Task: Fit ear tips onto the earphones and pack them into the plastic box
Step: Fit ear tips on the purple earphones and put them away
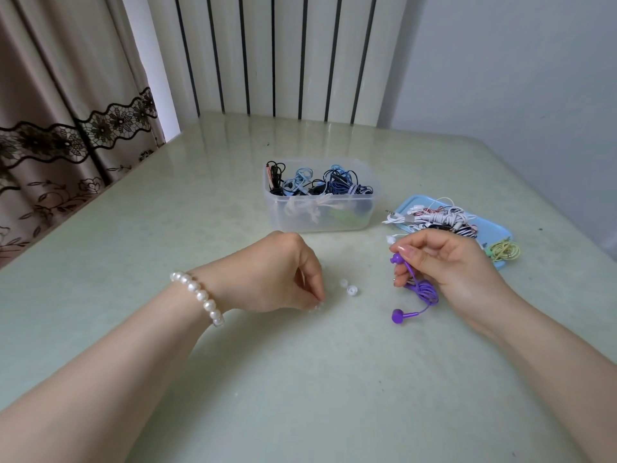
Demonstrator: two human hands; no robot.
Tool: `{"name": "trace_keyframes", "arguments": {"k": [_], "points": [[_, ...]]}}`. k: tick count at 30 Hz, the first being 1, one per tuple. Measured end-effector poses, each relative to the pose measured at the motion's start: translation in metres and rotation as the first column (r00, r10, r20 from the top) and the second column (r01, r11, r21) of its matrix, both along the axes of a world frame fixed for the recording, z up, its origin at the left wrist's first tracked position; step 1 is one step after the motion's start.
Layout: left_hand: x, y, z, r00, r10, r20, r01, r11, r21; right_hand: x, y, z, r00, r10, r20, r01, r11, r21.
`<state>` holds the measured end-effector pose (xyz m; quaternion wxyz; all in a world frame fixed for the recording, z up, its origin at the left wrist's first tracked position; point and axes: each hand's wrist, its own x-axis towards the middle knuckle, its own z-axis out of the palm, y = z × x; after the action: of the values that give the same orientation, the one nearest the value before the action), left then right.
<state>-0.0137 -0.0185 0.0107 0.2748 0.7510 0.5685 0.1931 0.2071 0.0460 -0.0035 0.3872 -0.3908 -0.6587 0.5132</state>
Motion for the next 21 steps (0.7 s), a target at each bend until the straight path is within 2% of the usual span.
{"name": "trace_keyframes", "arguments": {"k": [5, 8, 11, 14, 16, 19, 21], "points": [[0.007, 0.003, -0.011, 0.998, -0.051, -0.047, 0.060, 0.980, 0.188, -0.001, -0.002, 0.002, 1.000, -0.003, 0.013, 0.003, 1.000, 0.028], [0.013, 0.003, -0.015, 0.990, -0.079, -0.119, 0.105, 0.967, 0.231, -0.002, -0.004, 0.001, 1.000, 0.002, 0.031, -0.003, 1.000, 0.028], [0.012, 0.003, -0.014, 0.995, -0.036, -0.092, 0.060, 0.960, 0.272, -0.002, -0.005, 0.001, 0.998, 0.013, 0.057, -0.015, 1.000, 0.026], [0.009, 0.003, -0.012, 0.997, 0.057, 0.049, -0.068, 0.961, 0.269, -0.003, -0.007, 0.003, 0.998, 0.019, 0.055, -0.021, 0.999, 0.042], [0.010, 0.003, -0.010, 0.974, 0.118, 0.193, -0.161, 0.960, 0.227, -0.003, -0.009, 0.005, 0.999, 0.019, 0.044, -0.022, 0.999, 0.046], [0.018, 0.001, -0.006, 0.831, 0.158, 0.533, -0.210, 0.977, 0.038, -0.004, -0.011, 0.007, 0.999, 0.029, 0.023, -0.030, 0.999, 0.023], [0.024, 0.000, -0.004, 0.708, 0.189, 0.680, -0.204, 0.977, -0.058, -0.006, -0.014, 0.009, 0.999, 0.034, 0.004, -0.034, 0.999, -0.004]]}}
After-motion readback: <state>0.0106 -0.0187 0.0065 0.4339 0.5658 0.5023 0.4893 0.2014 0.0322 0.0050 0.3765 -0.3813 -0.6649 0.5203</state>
